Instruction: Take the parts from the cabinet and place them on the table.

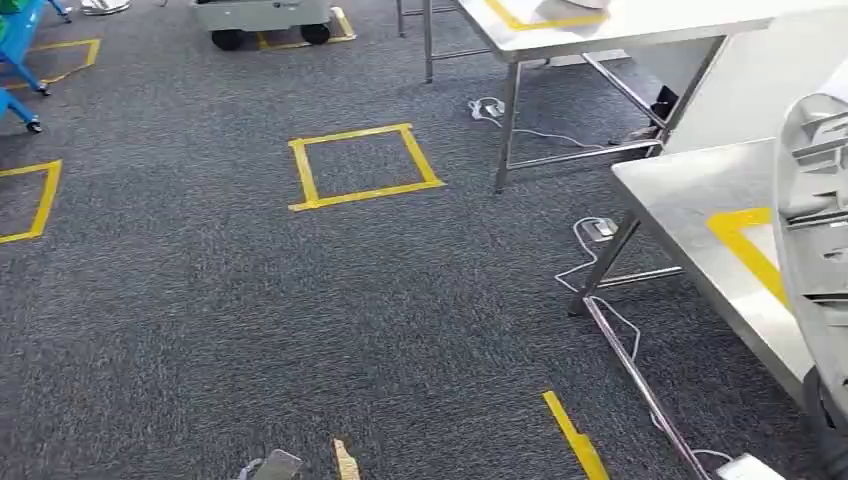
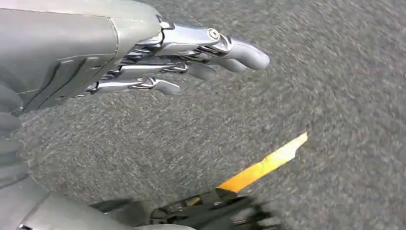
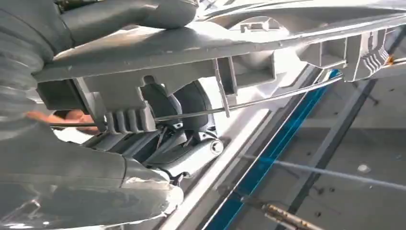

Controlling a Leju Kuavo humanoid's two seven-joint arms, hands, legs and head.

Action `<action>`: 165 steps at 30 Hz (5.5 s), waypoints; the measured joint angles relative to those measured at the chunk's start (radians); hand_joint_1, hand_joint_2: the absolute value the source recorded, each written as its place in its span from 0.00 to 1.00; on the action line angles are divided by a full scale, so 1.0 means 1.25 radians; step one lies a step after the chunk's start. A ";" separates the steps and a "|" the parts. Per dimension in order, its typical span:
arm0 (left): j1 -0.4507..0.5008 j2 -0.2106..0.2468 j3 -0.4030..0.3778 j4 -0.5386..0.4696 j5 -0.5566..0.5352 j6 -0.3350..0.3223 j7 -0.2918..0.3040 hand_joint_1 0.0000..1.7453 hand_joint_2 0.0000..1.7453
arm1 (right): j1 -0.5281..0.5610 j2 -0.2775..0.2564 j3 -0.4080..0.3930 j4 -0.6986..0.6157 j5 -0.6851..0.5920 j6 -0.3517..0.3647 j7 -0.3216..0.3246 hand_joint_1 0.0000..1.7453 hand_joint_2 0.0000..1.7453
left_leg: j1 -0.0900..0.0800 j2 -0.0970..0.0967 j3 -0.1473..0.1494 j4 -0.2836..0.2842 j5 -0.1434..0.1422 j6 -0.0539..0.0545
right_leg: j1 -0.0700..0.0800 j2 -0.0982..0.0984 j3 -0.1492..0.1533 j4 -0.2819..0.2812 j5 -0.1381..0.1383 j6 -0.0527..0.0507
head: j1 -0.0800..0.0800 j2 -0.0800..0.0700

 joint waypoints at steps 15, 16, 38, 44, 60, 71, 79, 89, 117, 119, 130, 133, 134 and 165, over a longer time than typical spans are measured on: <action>0.000 -0.002 0.001 0.000 0.002 -0.010 0.001 0.00 1.00 | 0.003 0.000 0.000 0.002 0.019 0.000 0.000 1.00 1.00 | -0.005 0.019 0.100 -0.266 0.143 0.039 | -0.003 -0.024 -0.137 0.249 -0.109 0.039 | 0.006 0.000; 0.000 -0.002 0.002 0.000 0.002 -0.010 0.001 0.00 1.00 | 0.003 0.000 -0.001 0.002 0.019 0.000 0.000 1.00 1.00 | -0.005 0.029 0.101 -0.266 0.142 0.038 | -0.005 -0.025 -0.132 0.241 -0.096 0.041 | 0.006 0.000; 0.001 0.000 0.011 0.000 0.002 -0.008 0.002 0.00 1.00 | 0.028 0.000 0.016 0.020 0.017 0.000 -0.009 1.00 1.00 | -0.007 -0.070 0.095 -0.247 0.133 0.026 | -0.001 0.070 -0.007 0.002 0.003 0.012 | -0.002 0.000; 0.003 -0.005 0.013 -0.001 0.002 -0.008 0.002 0.00 1.00 | 0.046 0.000 0.038 0.024 0.027 0.000 -0.001 1.00 1.00 | -0.004 -0.004 0.103 -0.270 0.143 0.038 | 0.002 -0.018 -0.101 0.183 -0.098 0.032 | 0.005 0.000; 0.002 -0.006 0.021 -0.001 0.000 -0.008 0.002 0.00 1.00 | 0.047 0.000 0.044 0.041 0.008 0.000 -0.020 1.00 1.00 | -0.001 0.000 0.005 -0.021 0.004 -0.004 | -0.004 -0.034 0.019 -0.001 -0.026 -0.004 | 0.000 0.000; 0.005 -0.003 0.022 -0.001 -0.005 -0.005 0.004 0.00 1.00 | 0.049 0.000 0.043 0.063 0.005 0.000 -0.023 1.00 1.00 | -0.008 -0.006 0.101 -0.260 0.134 0.041 | -0.003 -0.010 0.062 -0.003 -0.063 0.034 | -0.002 0.000; 0.009 -0.004 0.023 -0.001 -0.006 -0.005 0.003 0.00 1.00 | 0.050 0.000 0.043 0.070 0.011 0.000 -0.019 1.00 1.00 | -0.008 -0.006 0.186 -0.265 0.068 0.043 | -0.005 -0.024 -0.119 0.158 -0.121 0.044 | 0.009 0.000; -0.001 -0.009 0.024 -0.001 -0.007 -0.003 0.005 0.00 1.00 | 0.051 0.001 0.045 0.075 0.018 0.000 -0.016 1.00 1.00 | -0.003 -0.003 0.102 -0.047 0.067 0.004 | 0.004 -0.028 -0.027 0.032 -0.013 -0.009 | 0.003 0.000; 0.003 -0.003 0.040 0.001 -0.007 -0.009 -0.007 0.00 1.00 | 0.041 0.002 0.034 0.091 -0.076 0.000 -0.030 1.00 1.00 | -0.017 0.052 0.086 -0.214 0.101 0.018 | 0.005 -0.054 -0.003 0.034 -0.037 0.015 | 0.005 0.000; 0.002 -0.003 0.040 0.001 -0.007 -0.009 -0.011 0.00 1.00 | 0.037 0.002 0.028 0.101 -0.094 0.000 -0.042 1.00 1.00 | -0.012 0.010 0.066 -0.163 0.065 0.009 | 0.002 -0.043 0.000 0.034 -0.038 0.007 | 0.000 0.000; 0.007 -0.002 0.052 -0.002 -0.033 -0.010 -0.002 0.00 1.00 | 0.074 0.002 0.031 0.190 -0.045 0.004 0.035 1.00 1.00 | -0.012 -0.011 0.050 -0.212 0.137 0.013 | 0.007 -0.004 0.015 0.036 -0.055 0.005 | 0.002 0.000; 0.008 -0.001 0.053 -0.002 -0.050 -0.001 0.013 0.00 1.00 | 0.071 0.001 0.016 0.224 -0.025 0.050 0.071 1.00 1.00 | -0.013 -0.013 0.051 -0.212 0.136 0.015 | 0.006 -0.006 0.017 0.031 -0.055 0.007 | 0.001 0.000; 0.007 -0.001 0.053 -0.002 -0.056 0.000 0.020 0.00 1.00 | 0.067 -0.002 0.006 0.232 -0.023 0.078 0.086 1.00 1.00 | -0.013 -0.013 0.051 -0.212 0.136 0.015 | 0.006 -0.006 0.018 0.028 -0.053 0.009 | 0.002 0.000; -0.043 -0.001 0.018 -0.004 -0.208 -0.005 0.198 0.00 1.00 | -0.266 -0.461 0.007 0.625 0.238 0.412 0.406 1.00 1.00 | -0.013 -0.012 0.053 -0.212 0.145 0.030 | 0.005 -0.005 0.026 0.020 -0.040 0.024 | 0.001 0.000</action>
